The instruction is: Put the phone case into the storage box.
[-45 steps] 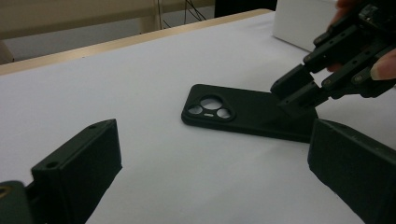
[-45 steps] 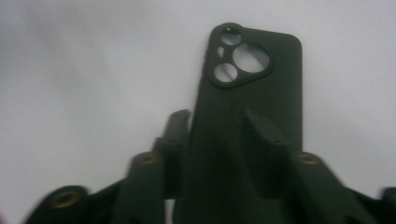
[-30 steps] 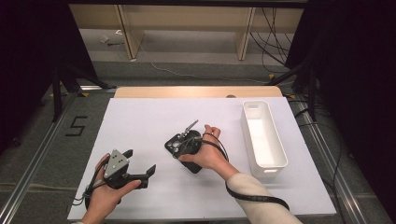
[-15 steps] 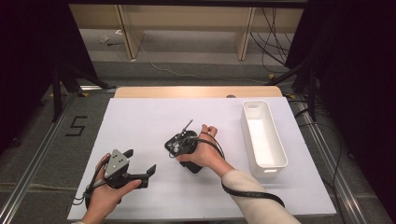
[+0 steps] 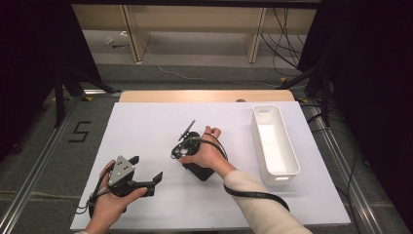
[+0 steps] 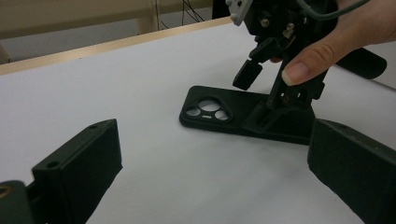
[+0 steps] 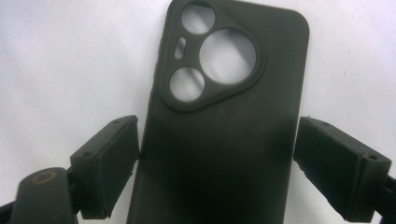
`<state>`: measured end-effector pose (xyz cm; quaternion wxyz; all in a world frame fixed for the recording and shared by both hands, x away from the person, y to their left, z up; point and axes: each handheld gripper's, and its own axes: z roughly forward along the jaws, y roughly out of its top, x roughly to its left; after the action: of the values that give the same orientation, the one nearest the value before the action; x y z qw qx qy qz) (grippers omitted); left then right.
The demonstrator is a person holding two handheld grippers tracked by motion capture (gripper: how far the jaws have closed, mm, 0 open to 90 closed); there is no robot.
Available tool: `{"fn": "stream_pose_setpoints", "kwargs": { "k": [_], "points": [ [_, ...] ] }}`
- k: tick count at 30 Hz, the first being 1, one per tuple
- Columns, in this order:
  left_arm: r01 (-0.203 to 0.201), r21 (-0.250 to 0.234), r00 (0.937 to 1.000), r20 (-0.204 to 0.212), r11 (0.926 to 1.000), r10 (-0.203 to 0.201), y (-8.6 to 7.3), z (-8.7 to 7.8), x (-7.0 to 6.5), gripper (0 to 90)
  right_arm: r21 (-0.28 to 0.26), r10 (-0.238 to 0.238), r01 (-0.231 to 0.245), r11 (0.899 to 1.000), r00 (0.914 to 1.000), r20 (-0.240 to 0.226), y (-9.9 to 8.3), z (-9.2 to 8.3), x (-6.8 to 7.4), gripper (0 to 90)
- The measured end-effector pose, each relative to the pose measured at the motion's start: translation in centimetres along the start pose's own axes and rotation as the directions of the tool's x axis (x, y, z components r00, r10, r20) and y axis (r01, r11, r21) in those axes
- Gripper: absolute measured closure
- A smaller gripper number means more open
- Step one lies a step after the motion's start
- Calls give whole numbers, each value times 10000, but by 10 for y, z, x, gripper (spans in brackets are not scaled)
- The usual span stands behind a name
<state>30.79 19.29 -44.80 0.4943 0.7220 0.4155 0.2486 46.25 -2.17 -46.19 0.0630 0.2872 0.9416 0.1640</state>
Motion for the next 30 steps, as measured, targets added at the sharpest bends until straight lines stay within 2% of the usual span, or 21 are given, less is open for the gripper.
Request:
{"fn": "stream_pose_setpoints", "kwargs": {
  "k": [6,13,17,21,30],
  "points": [
    [13,-11,10000,19,10000,-13,0,0,0,25,95,112,-111,9999,9999,-77,7,3,-3,144],
    [7,-5,10000,27,10000,-7,0,0,0,25,203,137,-139,9997,9999,98,15,3,-6,142],
    [14,-11,10000,30,10000,-14,0,0,0,25,280,196,-196,9994,9998,10,16,5,-4,134],
    [15,-13,10000,34,10000,-14,0,0,0,25,362,53,-48,9993,9999,-121,17,7,-3,105],
    [10,-12,10000,49,10000,-10,0,0,0,25,445,178,-176,9989,9998,-46,18,10,-4,91]
  ]
}}
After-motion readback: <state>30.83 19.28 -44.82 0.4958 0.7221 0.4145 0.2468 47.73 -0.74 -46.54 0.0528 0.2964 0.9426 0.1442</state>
